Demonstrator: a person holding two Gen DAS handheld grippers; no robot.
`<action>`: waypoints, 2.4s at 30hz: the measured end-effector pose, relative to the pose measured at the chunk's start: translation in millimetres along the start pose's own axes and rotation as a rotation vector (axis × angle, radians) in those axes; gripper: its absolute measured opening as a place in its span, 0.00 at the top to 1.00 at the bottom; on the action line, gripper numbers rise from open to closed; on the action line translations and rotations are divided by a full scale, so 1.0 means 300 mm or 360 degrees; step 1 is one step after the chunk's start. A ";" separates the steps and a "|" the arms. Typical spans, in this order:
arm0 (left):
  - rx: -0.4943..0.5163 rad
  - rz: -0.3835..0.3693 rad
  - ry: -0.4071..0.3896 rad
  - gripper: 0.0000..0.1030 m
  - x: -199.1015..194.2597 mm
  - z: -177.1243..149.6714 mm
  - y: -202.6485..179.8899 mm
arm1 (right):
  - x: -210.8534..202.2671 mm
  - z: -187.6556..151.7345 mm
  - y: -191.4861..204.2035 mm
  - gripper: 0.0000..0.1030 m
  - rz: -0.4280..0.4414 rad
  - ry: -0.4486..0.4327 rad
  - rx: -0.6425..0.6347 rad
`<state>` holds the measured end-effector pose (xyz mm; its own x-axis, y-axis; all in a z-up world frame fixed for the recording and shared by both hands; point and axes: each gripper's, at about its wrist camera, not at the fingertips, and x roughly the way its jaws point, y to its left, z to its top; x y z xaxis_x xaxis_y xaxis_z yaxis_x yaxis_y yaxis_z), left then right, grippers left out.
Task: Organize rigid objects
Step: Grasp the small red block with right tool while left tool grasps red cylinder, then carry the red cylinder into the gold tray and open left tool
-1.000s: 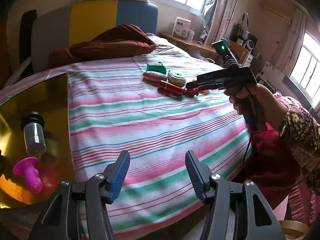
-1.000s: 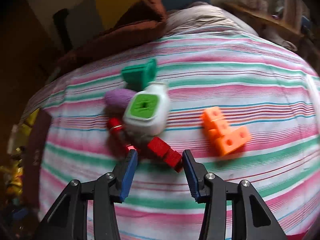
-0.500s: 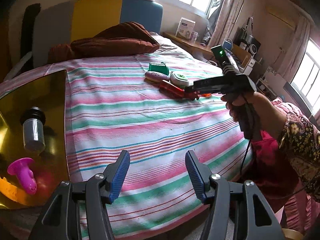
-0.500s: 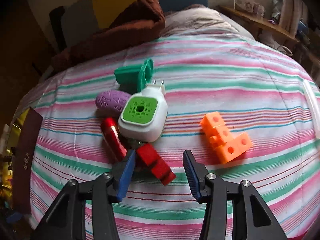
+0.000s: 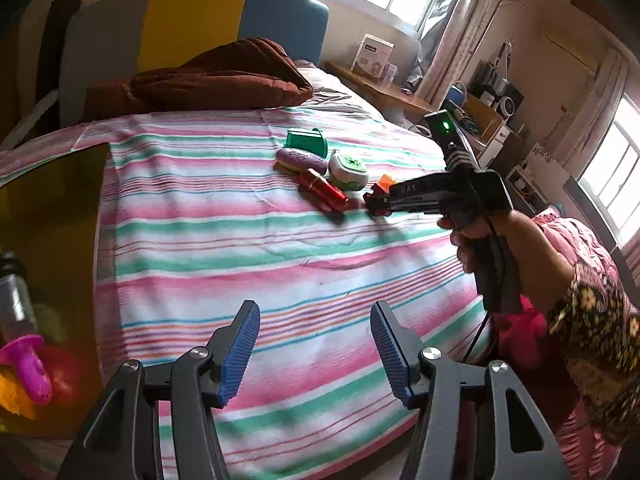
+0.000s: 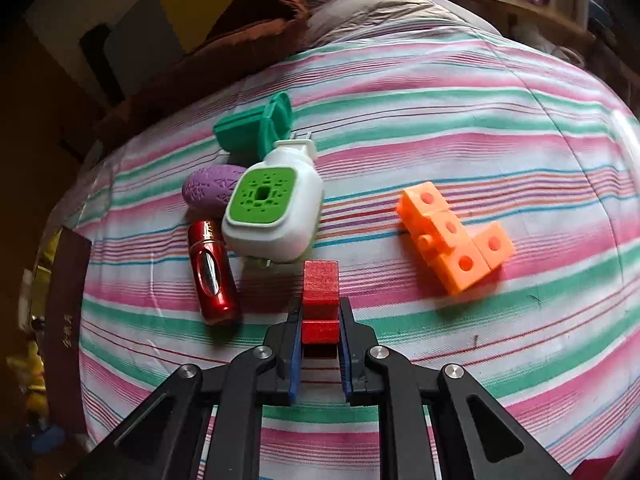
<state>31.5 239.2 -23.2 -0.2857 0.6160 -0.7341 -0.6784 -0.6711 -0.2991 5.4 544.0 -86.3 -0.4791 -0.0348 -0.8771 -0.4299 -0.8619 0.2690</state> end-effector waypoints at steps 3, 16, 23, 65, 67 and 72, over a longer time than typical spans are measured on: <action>-0.0017 -0.0013 0.0030 0.43 0.043 0.041 -0.011 | -0.006 -0.005 -0.008 0.85 -0.0022 0.0009 0.0027; -0.0130 0.0097 0.0103 0.38 0.383 0.308 -0.070 | -0.017 0.005 -0.036 0.85 -0.0181 0.0002 0.0043; -0.0070 0.0155 0.0172 0.38 0.544 0.364 -0.111 | -0.016 0.012 -0.036 0.85 -0.0154 0.0006 0.0068; -0.0146 0.0090 -0.0080 0.76 0.365 0.099 0.094 | -0.012 0.018 -0.034 0.85 -0.0050 -0.0025 0.0075; -0.0161 0.0064 -0.0079 0.76 0.336 0.072 0.100 | -0.003 0.021 -0.035 0.85 -0.0050 -0.0022 0.0080; -0.0258 -0.0013 -0.0093 0.76 0.267 0.043 0.131 | -0.001 0.019 -0.028 0.85 -0.0059 -0.0022 0.0056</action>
<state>-26.9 267.5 -85.9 -0.3226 0.6416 -0.6959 -0.5643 -0.7206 -0.4029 4.8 554.1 -86.0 -0.4727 0.0040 -0.8812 -0.4743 -0.8439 0.2506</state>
